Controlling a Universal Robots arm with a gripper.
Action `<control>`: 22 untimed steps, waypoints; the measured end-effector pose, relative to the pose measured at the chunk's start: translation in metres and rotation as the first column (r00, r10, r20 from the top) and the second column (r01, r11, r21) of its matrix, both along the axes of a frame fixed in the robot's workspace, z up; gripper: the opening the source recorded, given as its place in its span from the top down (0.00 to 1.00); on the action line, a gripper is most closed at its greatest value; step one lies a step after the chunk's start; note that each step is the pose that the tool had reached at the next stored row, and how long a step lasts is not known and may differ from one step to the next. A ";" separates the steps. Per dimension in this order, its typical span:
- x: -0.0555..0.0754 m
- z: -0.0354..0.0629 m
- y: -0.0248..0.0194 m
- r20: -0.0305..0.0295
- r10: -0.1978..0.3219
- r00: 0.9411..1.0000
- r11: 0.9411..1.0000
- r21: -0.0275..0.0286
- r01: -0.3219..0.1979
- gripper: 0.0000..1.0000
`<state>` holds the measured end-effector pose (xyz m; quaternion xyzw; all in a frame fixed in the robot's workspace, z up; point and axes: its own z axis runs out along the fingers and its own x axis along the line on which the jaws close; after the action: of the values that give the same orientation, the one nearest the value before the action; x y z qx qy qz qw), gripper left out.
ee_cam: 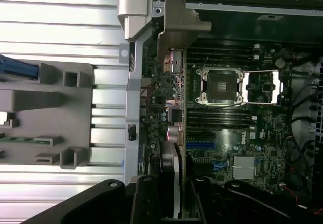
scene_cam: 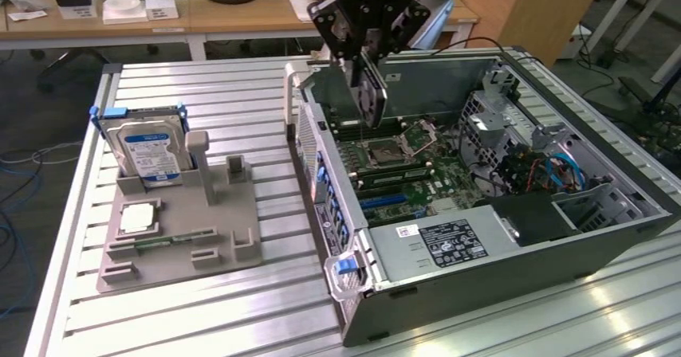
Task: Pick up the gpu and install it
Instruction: 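Pick up the gpu and move the gpu toward the slot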
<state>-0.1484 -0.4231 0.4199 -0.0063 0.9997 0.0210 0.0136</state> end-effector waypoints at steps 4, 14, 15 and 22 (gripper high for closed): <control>0.013 -0.0001 0.0000 0.000 0.000 1.000 1.000 0.000 0.000 0.72; 0.043 -0.0005 0.0000 0.000 0.000 1.000 1.000 0.000 0.000 0.72; 0.046 -0.0005 0.0000 0.000 0.000 1.000 1.000 0.000 0.000 0.72; 0.065 -0.0007 0.0000 0.000 0.000 1.000 1.000 0.000 0.000 0.72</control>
<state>-0.0833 -0.4231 0.4192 -0.0062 0.9997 0.0210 0.0136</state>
